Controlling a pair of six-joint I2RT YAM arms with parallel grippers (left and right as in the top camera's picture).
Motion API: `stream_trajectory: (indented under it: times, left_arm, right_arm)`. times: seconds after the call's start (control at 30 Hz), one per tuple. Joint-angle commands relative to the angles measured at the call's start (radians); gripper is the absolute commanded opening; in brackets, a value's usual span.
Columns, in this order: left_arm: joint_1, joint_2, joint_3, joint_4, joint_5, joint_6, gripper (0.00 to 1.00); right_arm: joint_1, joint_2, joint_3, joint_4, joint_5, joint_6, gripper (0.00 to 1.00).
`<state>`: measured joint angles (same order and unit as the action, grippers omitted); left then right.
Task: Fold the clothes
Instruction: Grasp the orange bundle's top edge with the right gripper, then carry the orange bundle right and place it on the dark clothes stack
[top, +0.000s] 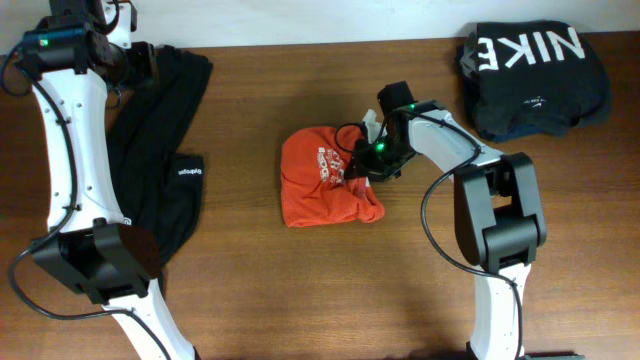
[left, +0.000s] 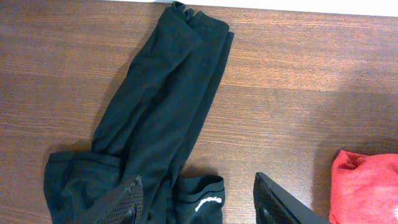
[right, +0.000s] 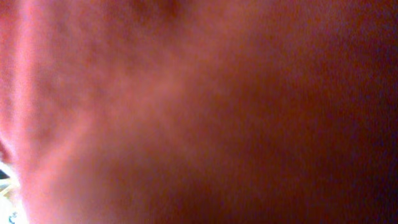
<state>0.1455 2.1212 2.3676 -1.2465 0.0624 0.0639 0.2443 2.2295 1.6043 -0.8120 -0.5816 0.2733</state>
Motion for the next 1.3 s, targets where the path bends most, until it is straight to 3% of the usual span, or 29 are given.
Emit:
stream_trajectory:
  times: [0.0,0.23,0.47,0.7,0.8,0.97,1.27]
  left_arm:
    - [0.002,0.006,0.004,-0.004,-0.007,0.019,0.57]
    - [0.002,0.006,0.004,-0.003,-0.007,0.019,0.57]
    - [0.002,0.006,0.004,-0.003,-0.007,0.019,0.57]
    - [0.002,0.006,0.004,-0.003,-0.007,0.019,0.57]
    - [0.002,0.006,0.004,-0.004,-0.007,0.019,0.57]
    - [0.002,0.006,0.004,-0.005,-0.007,0.019,0.57]
    - [0.002,0.007,0.004,-0.004,-0.007,0.019,0.57]
  right_arm:
    - [-0.011,0.011,-0.008,0.042,-0.087,0.024,0.04]
    - [-0.079,-0.035,0.022,0.112,-0.292,0.020,0.04]
    - [-0.157,-0.149,0.093,0.132,-0.350,0.040,0.04]
    - [-0.259,-0.249,0.147,0.306,-0.350,0.228,0.04]
    - [-0.322,-0.273,0.149,0.481,-0.346,0.371,0.04]
    - [-0.426,-0.274,0.149,0.705,-0.200,0.614,0.04]
    - [-0.530,-0.273,0.149,0.788,0.148,0.658,0.04]
